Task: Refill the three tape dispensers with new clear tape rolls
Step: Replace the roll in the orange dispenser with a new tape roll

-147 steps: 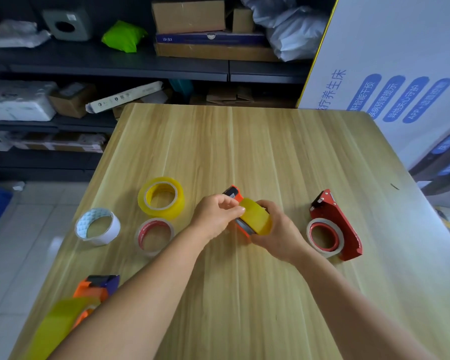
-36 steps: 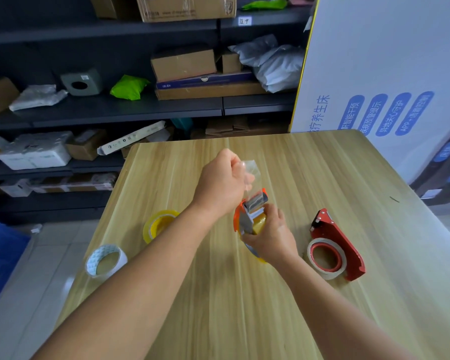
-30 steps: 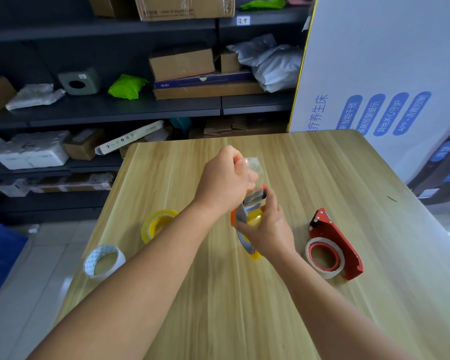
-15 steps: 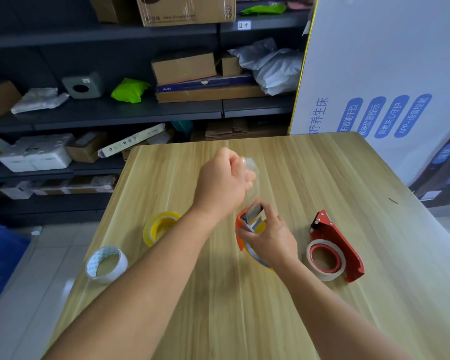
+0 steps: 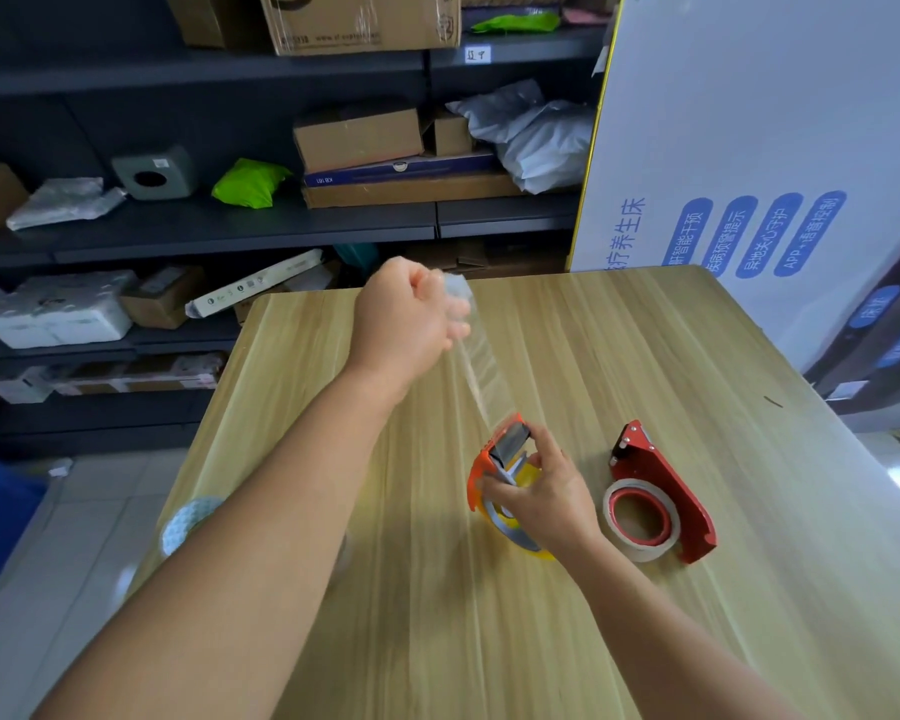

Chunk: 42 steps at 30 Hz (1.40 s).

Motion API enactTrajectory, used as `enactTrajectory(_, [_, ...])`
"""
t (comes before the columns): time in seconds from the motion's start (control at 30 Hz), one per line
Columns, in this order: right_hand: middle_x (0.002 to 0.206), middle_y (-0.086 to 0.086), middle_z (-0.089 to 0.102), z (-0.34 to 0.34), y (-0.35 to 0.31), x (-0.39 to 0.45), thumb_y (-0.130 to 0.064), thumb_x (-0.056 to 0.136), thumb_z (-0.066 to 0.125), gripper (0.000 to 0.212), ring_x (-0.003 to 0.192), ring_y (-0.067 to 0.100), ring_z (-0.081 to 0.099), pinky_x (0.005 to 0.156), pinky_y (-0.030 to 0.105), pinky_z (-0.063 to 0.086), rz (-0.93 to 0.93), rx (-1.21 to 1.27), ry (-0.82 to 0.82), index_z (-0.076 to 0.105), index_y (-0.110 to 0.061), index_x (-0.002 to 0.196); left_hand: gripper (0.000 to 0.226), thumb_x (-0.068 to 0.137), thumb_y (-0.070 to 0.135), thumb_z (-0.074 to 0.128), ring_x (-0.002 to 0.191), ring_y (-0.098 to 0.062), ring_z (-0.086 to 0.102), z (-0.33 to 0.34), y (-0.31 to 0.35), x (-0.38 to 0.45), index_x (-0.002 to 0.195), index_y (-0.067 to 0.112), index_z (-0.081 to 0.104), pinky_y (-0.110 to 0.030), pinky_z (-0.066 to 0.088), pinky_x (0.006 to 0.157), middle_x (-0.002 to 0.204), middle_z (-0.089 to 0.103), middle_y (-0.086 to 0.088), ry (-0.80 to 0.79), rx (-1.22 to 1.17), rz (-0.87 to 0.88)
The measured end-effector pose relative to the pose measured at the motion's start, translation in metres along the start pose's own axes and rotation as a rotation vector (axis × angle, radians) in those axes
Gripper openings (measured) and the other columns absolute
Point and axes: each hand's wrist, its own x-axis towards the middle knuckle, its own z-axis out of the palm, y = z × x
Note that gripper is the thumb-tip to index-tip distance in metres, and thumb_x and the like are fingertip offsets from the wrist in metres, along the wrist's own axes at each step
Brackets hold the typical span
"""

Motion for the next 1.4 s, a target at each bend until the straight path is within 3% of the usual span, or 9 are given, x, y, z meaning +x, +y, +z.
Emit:
enactTrajectory(0.27, [0.101, -0.014, 0.055, -0.022, 0.0, -0.009, -0.035, 0.069, 0.078, 0.067, 0.089, 0.013, 0.062, 0.074, 0.028, 0.048, -0.05, 0.109, -0.052, 0.044, -0.047, 0.125, 0.015, 0.095, 0.014, 0.044, 0.058, -0.016, 0.056, -0.015, -0.079, 0.015, 0.087, 0.008, 0.056, -0.039, 0.059, 0.074, 0.071, 0.057, -0.004, 0.158, -0.111, -0.419])
enactTrajectory(0.43, [0.101, -0.017, 0.054, -0.036, -0.013, -0.011, -0.036, 0.07, 0.079, 0.069, 0.083, 0.007, 0.064, 0.074, 0.03, 0.053, -0.134, 0.189, -0.044, 0.034, -0.069, 0.11, 0.023, 0.092, 0.004, 0.045, 0.05, -0.014, 0.044, -0.004, -0.127, 0.0, 0.069, 0.01, 0.049, -0.022, 0.047, 0.042, 0.063, 0.047, -0.004, 0.126, -0.237, -0.651])
enactTrajectory(0.57, [0.103, -0.016, 0.052, -0.041, -0.024, -0.011, -0.038, 0.074, 0.076, 0.074, 0.091, 0.0, 0.057, 0.078, 0.027, 0.049, -0.235, 0.178, -0.056, 0.026, -0.076, 0.114, 0.021, 0.089, 0.0, 0.045, 0.05, -0.014, 0.039, 0.006, -0.149, -0.02, 0.075, 0.015, 0.044, -0.015, 0.042, 0.036, 0.062, 0.047, -0.004, 0.05, -0.323, -0.78])
enactTrajectory(0.67, [0.102, -0.019, 0.05, -0.039, -0.025, -0.01, -0.048, 0.076, 0.071, 0.061, 0.101, 0.012, 0.059, 0.088, 0.038, 0.051, -0.271, 0.154, -0.08, 0.031, -0.076, 0.112, 0.023, 0.087, -0.004, 0.044, 0.05, -0.016, 0.039, 0.012, -0.154, -0.032, 0.076, 0.017, 0.041, -0.021, 0.039, 0.049, 0.061, 0.046, -0.004, 0.012, -0.375, -0.828])
enactTrajectory(0.8, [0.096, -0.024, 0.049, -0.038, -0.025, -0.005, -0.069, 0.064, 0.058, 0.06, 0.099, 0.014, 0.059, 0.086, 0.036, 0.05, -0.296, 0.135, -0.076, 0.034, -0.069, 0.119, 0.021, 0.087, -0.002, 0.043, 0.051, -0.016, 0.041, 0.017, -0.155, -0.045, 0.082, 0.018, 0.044, -0.023, 0.041, 0.05, 0.063, 0.044, -0.004, 0.009, -0.434, -0.885])
enactTrajectory(1.07, [0.084, -0.01, 0.055, -0.029, -0.03, 0.003, -0.042, 0.086, 0.065, 0.052, 0.084, 0.015, 0.061, 0.081, 0.039, 0.053, -0.283, 0.117, -0.074, 0.034, -0.063, 0.122, 0.029, 0.093, 0.003, 0.043, 0.073, -0.014, 0.048, 0.036, -0.161, -0.075, 0.085, 0.021, 0.065, -0.026, 0.045, 0.066, 0.083, 0.055, -0.003, -0.056, -0.5, -0.956])
enactTrajectory(1.17, [0.082, -0.006, 0.055, -0.025, -0.033, 0.007, -0.045, 0.086, 0.063, 0.064, 0.075, 0.015, 0.059, 0.073, 0.037, 0.051, -0.256, 0.097, -0.086, 0.026, -0.057, 0.137, 0.026, 0.095, 0.009, 0.046, 0.085, -0.016, 0.049, 0.042, -0.16, -0.09, 0.088, 0.021, 0.069, -0.028, 0.045, 0.078, 0.091, 0.058, 0.0, -0.121, -0.535, -0.982])
enactTrajectory(1.3, [0.074, -0.001, 0.055, -0.022, -0.037, 0.013, -0.051, 0.085, 0.061, 0.067, 0.063, 0.015, 0.055, 0.065, 0.04, 0.049, -0.206, 0.068, -0.08, 0.022, -0.056, 0.139, 0.018, 0.095, 0.021, 0.053, 0.104, -0.02, 0.049, 0.043, -0.166, -0.103, 0.084, 0.026, 0.067, -0.033, 0.043, 0.088, 0.112, 0.058, 0.0, -0.113, -0.603, -0.971])
enactTrajectory(1.4, [0.067, 0.008, 0.054, -0.021, -0.04, 0.019, -0.054, 0.084, 0.061, 0.069, 0.058, 0.02, 0.054, 0.062, 0.043, 0.049, -0.162, 0.059, -0.087, 0.02, -0.055, 0.139, 0.023, 0.098, 0.037, 0.045, 0.123, -0.017, 0.043, 0.043, -0.174, -0.114, 0.098, 0.027, 0.066, -0.035, 0.035, 0.103, 0.13, 0.051, 0.005, -0.157, -0.677, -0.909])
